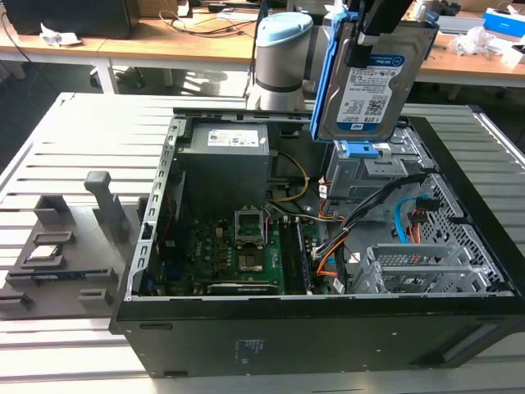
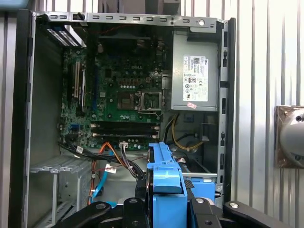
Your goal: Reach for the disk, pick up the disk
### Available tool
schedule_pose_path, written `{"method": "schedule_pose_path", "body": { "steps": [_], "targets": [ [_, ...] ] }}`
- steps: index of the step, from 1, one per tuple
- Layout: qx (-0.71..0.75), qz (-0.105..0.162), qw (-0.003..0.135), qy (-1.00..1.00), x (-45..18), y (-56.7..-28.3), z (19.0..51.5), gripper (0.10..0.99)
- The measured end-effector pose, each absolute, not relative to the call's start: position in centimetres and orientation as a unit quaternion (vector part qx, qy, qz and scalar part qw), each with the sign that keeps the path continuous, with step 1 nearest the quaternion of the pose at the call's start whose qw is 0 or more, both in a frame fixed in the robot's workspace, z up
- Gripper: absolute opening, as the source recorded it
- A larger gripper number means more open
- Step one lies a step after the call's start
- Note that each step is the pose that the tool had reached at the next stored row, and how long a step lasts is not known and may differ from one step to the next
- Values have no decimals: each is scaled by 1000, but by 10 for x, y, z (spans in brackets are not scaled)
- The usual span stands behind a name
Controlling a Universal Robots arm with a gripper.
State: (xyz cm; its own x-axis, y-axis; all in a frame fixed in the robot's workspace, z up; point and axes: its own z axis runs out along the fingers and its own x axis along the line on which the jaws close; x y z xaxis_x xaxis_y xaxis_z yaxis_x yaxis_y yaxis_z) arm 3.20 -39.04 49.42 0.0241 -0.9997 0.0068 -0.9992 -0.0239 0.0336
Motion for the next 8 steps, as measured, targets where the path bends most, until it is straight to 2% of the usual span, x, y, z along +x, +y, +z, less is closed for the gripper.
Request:
{"method": "schedule_pose_path", "body": {
  "steps": [8],
  "targets": [
    [715, -9, 14, -698, 32, -406, 494, 365]
  ]
}}
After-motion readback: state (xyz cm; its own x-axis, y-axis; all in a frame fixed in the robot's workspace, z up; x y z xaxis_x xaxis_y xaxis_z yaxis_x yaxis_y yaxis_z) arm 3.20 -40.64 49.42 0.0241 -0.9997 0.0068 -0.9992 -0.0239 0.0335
